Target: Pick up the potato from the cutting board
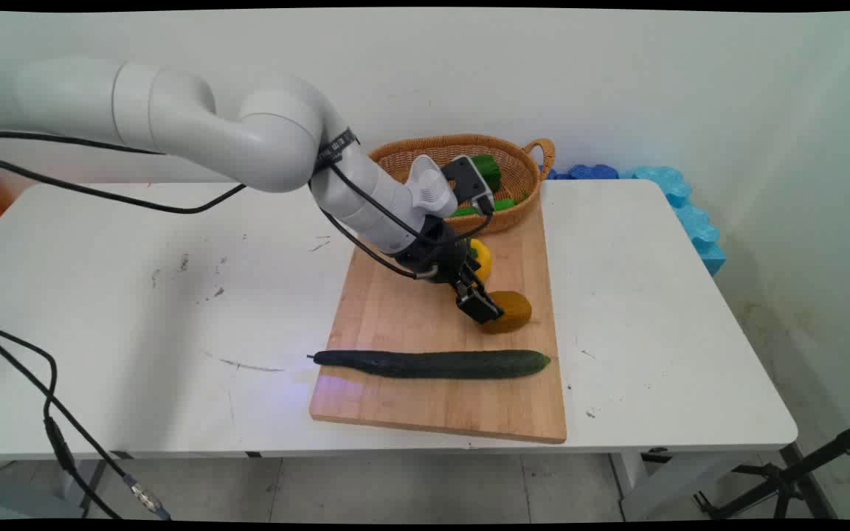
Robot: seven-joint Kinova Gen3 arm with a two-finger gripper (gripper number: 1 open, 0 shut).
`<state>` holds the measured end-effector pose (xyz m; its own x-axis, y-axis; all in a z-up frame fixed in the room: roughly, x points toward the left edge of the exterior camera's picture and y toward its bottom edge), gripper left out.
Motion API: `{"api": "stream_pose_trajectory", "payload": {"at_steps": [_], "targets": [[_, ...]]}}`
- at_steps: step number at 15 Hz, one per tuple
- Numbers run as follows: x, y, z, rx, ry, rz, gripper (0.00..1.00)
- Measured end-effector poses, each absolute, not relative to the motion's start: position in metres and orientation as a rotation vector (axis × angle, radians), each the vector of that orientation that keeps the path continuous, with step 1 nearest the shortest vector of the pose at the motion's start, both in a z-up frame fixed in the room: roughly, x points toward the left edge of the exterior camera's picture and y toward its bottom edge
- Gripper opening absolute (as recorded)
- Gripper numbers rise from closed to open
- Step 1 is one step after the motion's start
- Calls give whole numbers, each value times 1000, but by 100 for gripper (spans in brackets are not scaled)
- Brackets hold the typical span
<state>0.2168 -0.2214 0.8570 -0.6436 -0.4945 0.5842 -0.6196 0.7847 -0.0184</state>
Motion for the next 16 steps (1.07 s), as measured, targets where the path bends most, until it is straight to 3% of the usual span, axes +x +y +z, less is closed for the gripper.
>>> {"api": "stream_pose_trajectory", "payload": {"at_steps": [16], "targets": [[184,-243,825,623,-2535,321,100]]}}
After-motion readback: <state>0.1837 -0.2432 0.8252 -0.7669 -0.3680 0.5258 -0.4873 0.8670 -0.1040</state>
